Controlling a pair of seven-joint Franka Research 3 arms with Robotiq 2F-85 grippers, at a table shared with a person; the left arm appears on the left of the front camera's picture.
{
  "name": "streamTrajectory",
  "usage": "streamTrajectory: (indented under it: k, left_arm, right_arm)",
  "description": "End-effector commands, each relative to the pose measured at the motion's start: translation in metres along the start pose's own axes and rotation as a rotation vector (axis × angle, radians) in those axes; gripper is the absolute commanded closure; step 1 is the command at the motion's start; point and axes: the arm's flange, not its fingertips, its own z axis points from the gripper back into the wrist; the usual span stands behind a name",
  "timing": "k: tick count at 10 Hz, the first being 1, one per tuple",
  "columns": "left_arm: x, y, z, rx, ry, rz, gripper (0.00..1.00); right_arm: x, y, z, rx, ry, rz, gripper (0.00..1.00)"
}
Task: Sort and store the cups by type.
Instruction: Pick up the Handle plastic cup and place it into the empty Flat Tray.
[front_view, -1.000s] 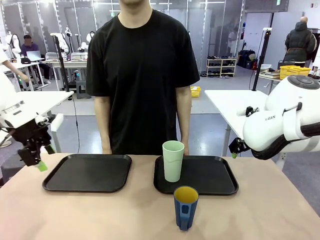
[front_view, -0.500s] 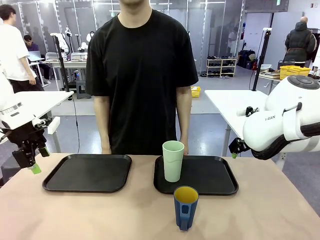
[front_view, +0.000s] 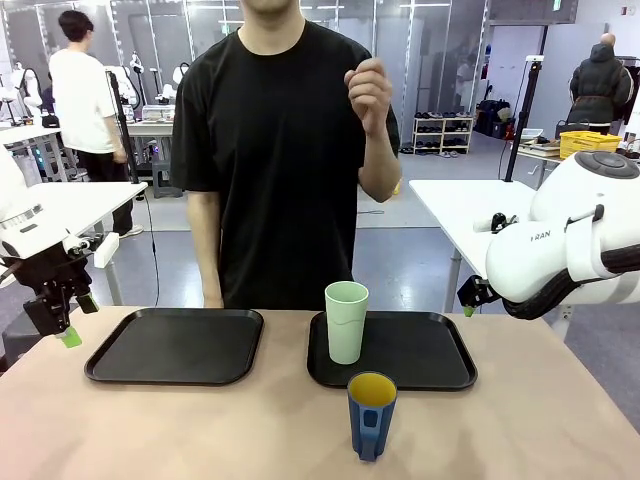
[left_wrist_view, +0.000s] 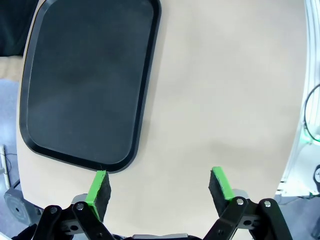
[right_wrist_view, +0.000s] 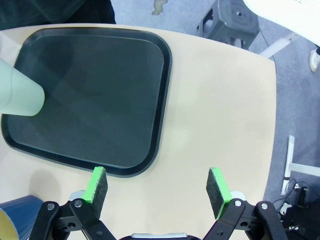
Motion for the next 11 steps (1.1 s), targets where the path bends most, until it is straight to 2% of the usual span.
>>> streamTrajectory:
  k: [1, 10, 11]
  left_arm:
    - [0.0002, 0.0014, 0.0014, 0.014, 0.004, 0.002, 0.0]
    - [0.0002, 0.0014, 0.0014, 0.014, 0.004, 0.002, 0.0]
    - [0.0002, 0.0014, 0.0014, 0.014, 0.004, 0.002, 0.0]
  right_arm:
    - [0.0007, -0.0012, -0.0009, -0.008, -0.003, 0.011, 0.0]
    - [0.0, 0.0, 0.0, 0.0, 0.0, 0.0, 0.0]
    - [0.0037, -0.0043, 0.0011, -0.004, 0.002, 0.064, 0.0]
